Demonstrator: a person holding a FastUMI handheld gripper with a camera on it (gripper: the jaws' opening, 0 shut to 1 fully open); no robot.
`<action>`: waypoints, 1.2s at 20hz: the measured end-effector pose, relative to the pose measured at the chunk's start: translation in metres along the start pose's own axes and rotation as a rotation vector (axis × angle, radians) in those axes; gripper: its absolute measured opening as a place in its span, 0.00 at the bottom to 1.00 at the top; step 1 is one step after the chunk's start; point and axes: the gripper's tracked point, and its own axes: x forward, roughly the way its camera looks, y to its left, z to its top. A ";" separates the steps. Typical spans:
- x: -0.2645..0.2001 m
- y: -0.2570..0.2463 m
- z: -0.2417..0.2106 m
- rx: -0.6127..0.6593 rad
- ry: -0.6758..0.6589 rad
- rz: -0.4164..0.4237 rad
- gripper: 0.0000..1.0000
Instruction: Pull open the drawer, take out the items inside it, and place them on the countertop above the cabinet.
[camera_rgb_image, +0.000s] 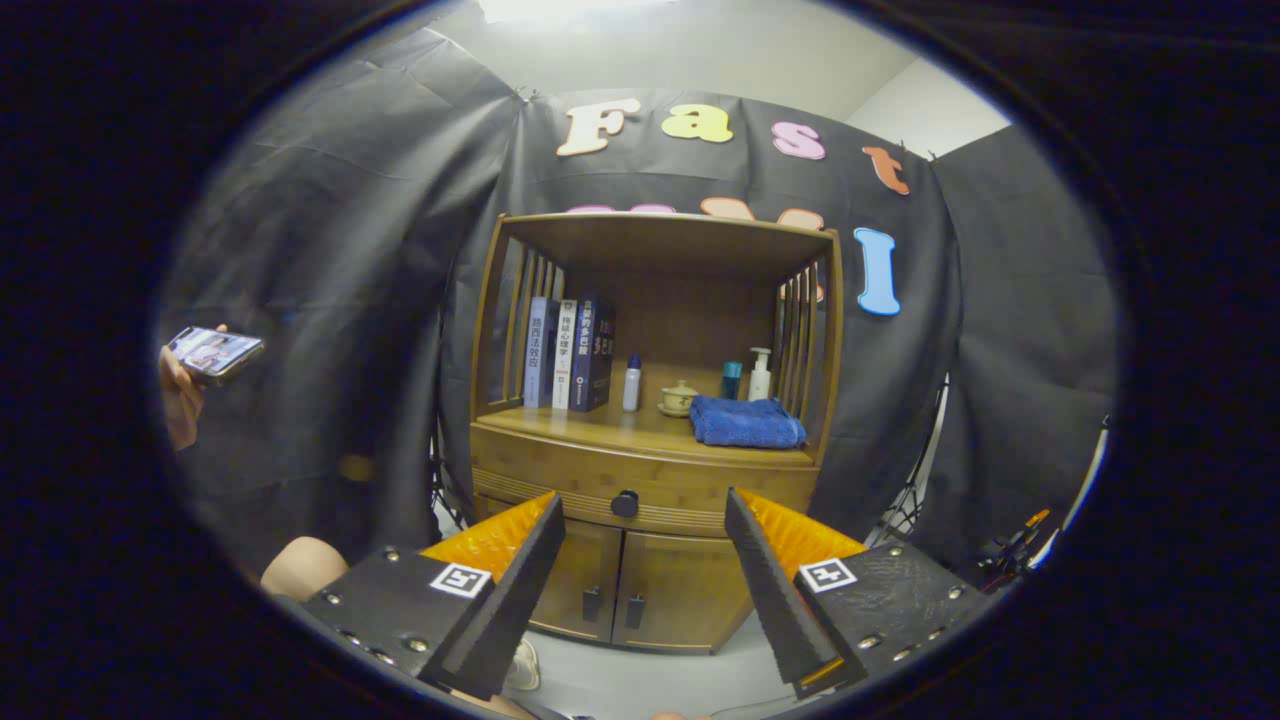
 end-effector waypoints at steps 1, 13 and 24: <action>0.001 0.000 -0.001 0.000 0.002 0.000 0.97; 0.016 0.011 -0.014 -0.005 0.021 0.020 0.96; 0.070 0.029 -0.030 -0.016 0.042 0.044 0.97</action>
